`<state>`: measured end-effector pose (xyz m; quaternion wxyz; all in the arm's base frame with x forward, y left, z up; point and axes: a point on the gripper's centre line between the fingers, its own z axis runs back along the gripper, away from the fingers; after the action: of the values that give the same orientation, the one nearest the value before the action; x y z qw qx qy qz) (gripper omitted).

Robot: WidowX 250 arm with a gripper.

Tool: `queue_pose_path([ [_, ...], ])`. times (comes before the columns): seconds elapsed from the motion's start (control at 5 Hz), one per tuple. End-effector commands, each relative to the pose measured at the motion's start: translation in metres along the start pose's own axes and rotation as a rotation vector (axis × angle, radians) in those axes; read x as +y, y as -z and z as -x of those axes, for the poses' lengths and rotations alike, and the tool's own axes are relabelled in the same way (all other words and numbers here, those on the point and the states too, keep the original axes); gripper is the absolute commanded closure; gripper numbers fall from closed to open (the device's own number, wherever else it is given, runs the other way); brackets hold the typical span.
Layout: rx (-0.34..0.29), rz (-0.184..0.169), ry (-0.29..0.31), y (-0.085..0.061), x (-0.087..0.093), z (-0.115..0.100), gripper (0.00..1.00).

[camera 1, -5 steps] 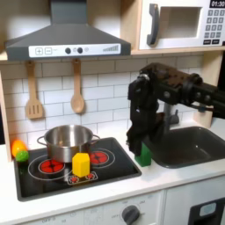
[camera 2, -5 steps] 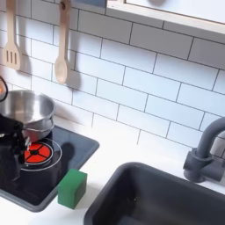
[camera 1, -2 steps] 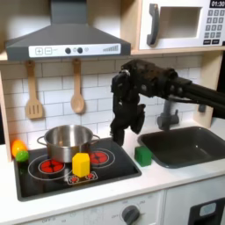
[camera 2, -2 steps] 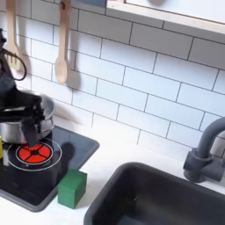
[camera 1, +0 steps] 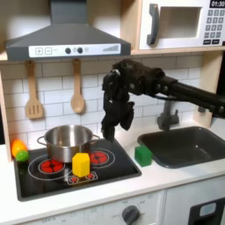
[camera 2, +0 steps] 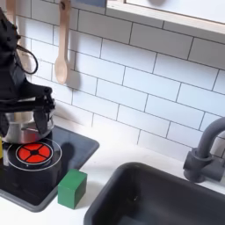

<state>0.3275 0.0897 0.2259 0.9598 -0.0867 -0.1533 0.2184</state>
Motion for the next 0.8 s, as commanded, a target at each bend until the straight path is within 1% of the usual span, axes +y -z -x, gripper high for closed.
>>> queue_pose_path([
  [0.0, -0.013, 0.005, -0.003, 0.011, -0.002, -0.018, 0.00],
  [0.2, -0.011, 0.004, 0.000, 0.015, 0.001, -0.027, 0.00],
  [0.4, -0.012, -0.006, 0.009, 0.019, 0.001, -0.034, 0.00],
  [0.6, -0.013, -0.003, 0.038, 0.021, 0.000, -0.039, 0.00],
])
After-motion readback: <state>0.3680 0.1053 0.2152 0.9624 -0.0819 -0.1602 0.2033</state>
